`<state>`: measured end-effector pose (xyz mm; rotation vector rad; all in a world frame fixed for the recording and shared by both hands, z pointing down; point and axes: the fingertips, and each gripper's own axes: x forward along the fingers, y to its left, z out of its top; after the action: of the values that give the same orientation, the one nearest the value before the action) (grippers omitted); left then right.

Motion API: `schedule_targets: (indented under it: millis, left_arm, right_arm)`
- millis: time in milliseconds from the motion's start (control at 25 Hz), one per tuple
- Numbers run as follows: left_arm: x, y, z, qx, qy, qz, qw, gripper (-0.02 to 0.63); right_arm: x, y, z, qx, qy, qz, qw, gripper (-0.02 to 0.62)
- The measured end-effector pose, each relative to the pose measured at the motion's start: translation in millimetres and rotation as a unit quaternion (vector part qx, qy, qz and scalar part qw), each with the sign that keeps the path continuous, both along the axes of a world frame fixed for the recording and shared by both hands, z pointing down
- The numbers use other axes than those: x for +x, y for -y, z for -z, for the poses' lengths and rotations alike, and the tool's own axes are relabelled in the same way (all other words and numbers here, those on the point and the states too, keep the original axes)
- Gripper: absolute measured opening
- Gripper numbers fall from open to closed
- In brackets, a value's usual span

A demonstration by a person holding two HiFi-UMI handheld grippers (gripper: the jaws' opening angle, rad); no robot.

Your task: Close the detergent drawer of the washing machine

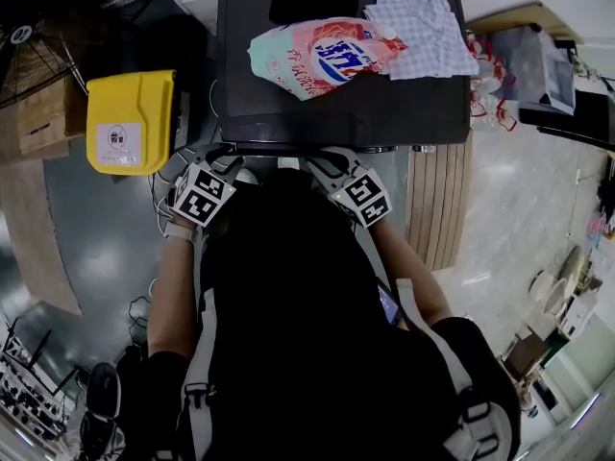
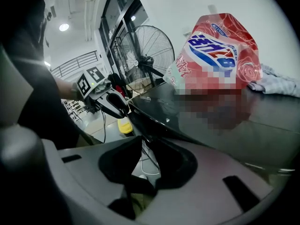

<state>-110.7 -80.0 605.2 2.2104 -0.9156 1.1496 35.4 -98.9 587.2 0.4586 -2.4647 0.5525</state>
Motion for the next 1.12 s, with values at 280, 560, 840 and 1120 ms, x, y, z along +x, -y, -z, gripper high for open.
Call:
schedule_targets:
  millis: [280, 560, 840, 1120]
  left_arm:
    - [0.1, 0.3, -1.6, 0.012, -0.022, 0.002, 0.9997, 0.126]
    - [-5.1, -6.5, 2.8, 0.018, -0.081, 0.044, 0.9956, 0.138]
    - [-7.9, -34.3, -4.6, 0.002, -0.090, 0.045, 0.9949, 0.140]
    - [14.7, -59.5, 0.4, 0.015, -0.152, 0.028, 0.9879, 0.078]
  right_arm:
    - [4.7, 1.4, -4.5, -0.031, -0.017, -0.058, 0.998, 0.129]
    - [2.5, -6.7, 4.6, -0.031, -0.031, -0.143, 0.989, 0.183]
    - [3.7, -26.3, 12.8, -0.009, -0.049, -0.228, 0.972, 0.201]
    - [-8.4, -46.5, 19.7, 0.005, -0.037, -0.268, 0.963, 0.093]
